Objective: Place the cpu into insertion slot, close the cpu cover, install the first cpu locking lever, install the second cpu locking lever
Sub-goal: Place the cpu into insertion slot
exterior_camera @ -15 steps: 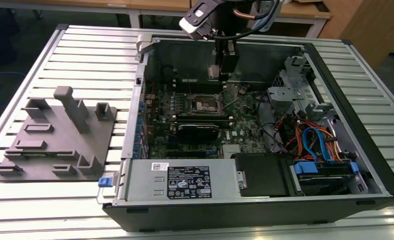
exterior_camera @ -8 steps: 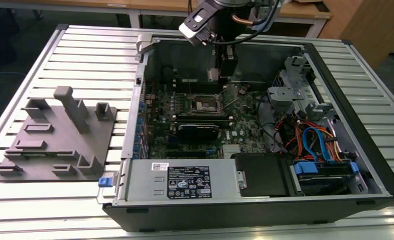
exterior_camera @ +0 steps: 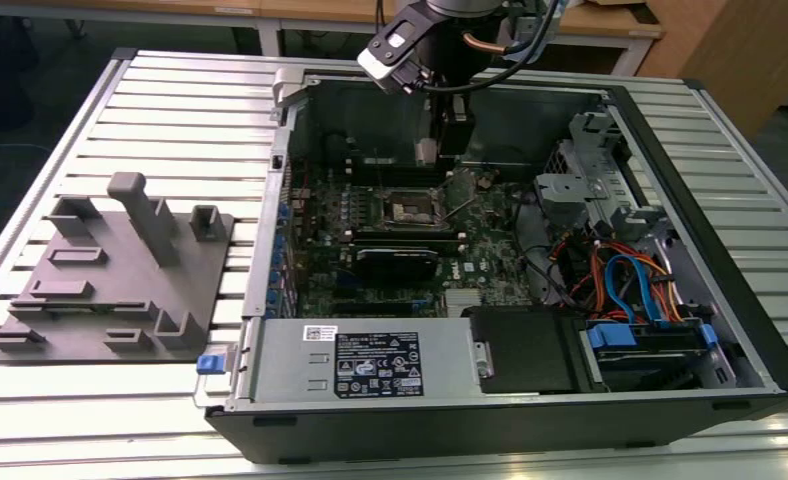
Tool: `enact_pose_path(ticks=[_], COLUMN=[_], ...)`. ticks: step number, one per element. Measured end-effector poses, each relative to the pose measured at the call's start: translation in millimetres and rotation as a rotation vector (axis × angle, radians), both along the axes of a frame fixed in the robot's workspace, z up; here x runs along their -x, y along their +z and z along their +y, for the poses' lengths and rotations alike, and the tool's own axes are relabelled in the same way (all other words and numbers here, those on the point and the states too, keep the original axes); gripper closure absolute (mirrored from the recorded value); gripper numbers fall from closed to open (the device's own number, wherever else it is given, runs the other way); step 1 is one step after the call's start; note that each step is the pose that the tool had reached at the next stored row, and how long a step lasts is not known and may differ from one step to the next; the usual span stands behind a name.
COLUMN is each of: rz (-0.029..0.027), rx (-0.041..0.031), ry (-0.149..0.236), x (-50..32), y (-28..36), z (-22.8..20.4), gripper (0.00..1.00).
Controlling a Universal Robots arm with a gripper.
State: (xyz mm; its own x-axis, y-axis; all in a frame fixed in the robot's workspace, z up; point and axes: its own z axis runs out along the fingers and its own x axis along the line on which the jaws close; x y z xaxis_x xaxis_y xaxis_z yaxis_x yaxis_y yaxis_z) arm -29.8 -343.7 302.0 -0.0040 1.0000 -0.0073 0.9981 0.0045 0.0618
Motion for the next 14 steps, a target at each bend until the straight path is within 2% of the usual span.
enact_pose_path(ticks=[10, 14], rz=[0.0000, 0.0007], rx=[0.0000, -0.0001], ry=[0.000, 0.001], x=[0.0, 1.0], y=[-0.1, -2.0], z=[0.0, 0.0], gripper=[0.46, 0.46])
